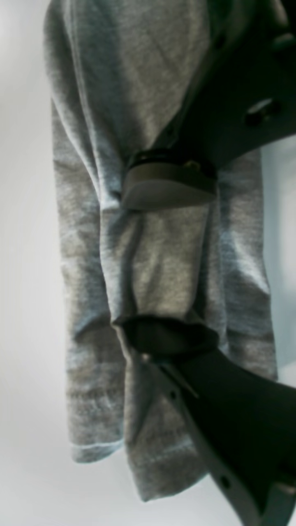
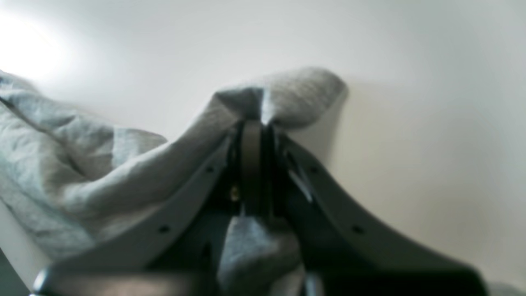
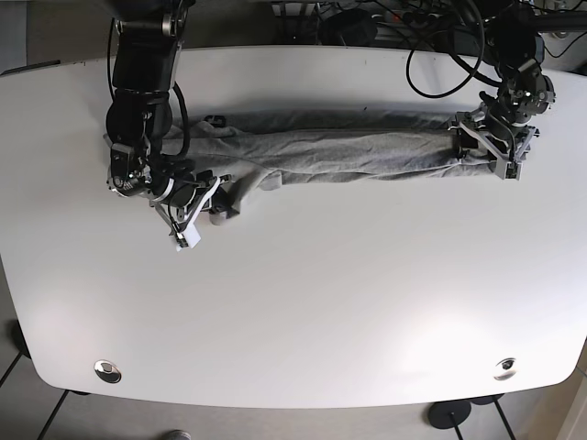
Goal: Fold the T-shirt properly
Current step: 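Regrasp the strip end with the right gripper and tuck it inward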
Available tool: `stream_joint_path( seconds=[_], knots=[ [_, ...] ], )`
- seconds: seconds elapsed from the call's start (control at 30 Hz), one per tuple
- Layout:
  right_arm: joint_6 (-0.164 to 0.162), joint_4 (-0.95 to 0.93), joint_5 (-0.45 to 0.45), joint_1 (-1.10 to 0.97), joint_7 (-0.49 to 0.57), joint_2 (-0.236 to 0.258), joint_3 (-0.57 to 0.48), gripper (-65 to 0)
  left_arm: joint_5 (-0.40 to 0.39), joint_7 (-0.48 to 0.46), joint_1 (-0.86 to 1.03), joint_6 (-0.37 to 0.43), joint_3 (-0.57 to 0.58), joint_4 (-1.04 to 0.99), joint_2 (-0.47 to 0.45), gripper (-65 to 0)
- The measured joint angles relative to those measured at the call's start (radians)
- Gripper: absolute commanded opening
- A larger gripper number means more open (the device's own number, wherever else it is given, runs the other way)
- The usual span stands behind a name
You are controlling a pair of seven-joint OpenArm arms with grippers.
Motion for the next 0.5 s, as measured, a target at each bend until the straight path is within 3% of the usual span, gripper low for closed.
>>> stream_joint_path(
  seconds=[0.07, 0.27, 0.5],
  knots=[
    [0.0, 0.142, 0.004, -0.033, -0.005, 0.0, 0.024, -63.1, 0.001, 0.001, 0.0, 0.0, 0.0, -0.001, 0.0, -26.1],
    [0.001, 0.516, 0.007, -0.142, -0.204, -0.001, 0.129, -63.1, -0.006, -0.014, 0.016, 0.0, 0.0, -0.003, -0.001, -26.1],
    [0.001, 0.573, 0.003, -0.269, -0.263, -0.001, 0.257, -63.1, -0.03, -0.042, 0.005, -0.011, 0.0, -0.058, -0.033, -26.1]
  ],
)
